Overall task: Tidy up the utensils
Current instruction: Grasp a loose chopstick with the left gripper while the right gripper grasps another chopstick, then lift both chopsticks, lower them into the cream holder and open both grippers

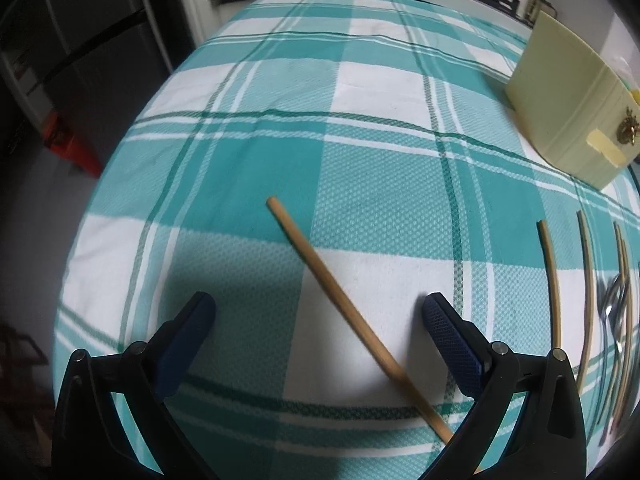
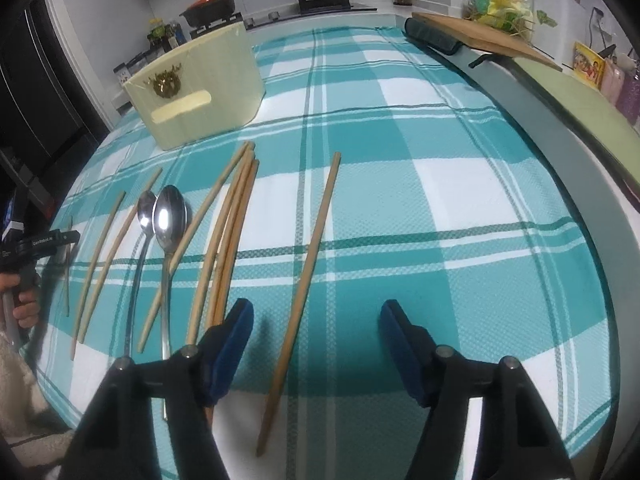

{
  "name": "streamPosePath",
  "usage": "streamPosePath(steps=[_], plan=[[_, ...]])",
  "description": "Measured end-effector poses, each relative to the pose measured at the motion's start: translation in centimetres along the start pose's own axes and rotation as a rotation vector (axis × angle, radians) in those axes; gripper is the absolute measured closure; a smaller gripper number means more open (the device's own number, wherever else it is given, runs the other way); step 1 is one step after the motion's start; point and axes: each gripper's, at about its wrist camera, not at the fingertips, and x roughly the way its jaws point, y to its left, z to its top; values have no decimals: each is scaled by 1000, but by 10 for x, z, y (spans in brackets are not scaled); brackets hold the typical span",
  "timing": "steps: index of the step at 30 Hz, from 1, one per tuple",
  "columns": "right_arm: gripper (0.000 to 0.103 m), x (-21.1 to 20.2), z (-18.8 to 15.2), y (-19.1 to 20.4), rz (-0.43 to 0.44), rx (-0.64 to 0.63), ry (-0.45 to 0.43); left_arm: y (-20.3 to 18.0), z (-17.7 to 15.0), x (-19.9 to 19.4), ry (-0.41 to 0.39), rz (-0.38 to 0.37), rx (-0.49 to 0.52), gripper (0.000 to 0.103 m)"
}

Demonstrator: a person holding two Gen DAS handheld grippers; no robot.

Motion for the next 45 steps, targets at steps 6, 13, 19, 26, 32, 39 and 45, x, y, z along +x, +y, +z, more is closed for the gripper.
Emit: streamPosePath(steps=[6,13,19,26,32,39,45], plan=[[44,36,25,20,-63,-104,32,3,5,2,19,-18,27,0],[44,51,51,21,-80,-157,62,11,13,3,59,2,-35,6],[56,65,79,21,-72,-187,103,1,27,-1,19,-3,-36,61],[96,83,109,16,-60,-121,81,-22,20,-5,-21,-2,19,97],[98,76,122,5,62,-10,43,-18,21,-23,-60,-96,-14,100],[98,9,131,16,140,-16,-86,-30,23,-91,-195,-198,37,100],[98,-65,128,33,178,-64,-222,-37,17,-166,-342,-282,93,100]])
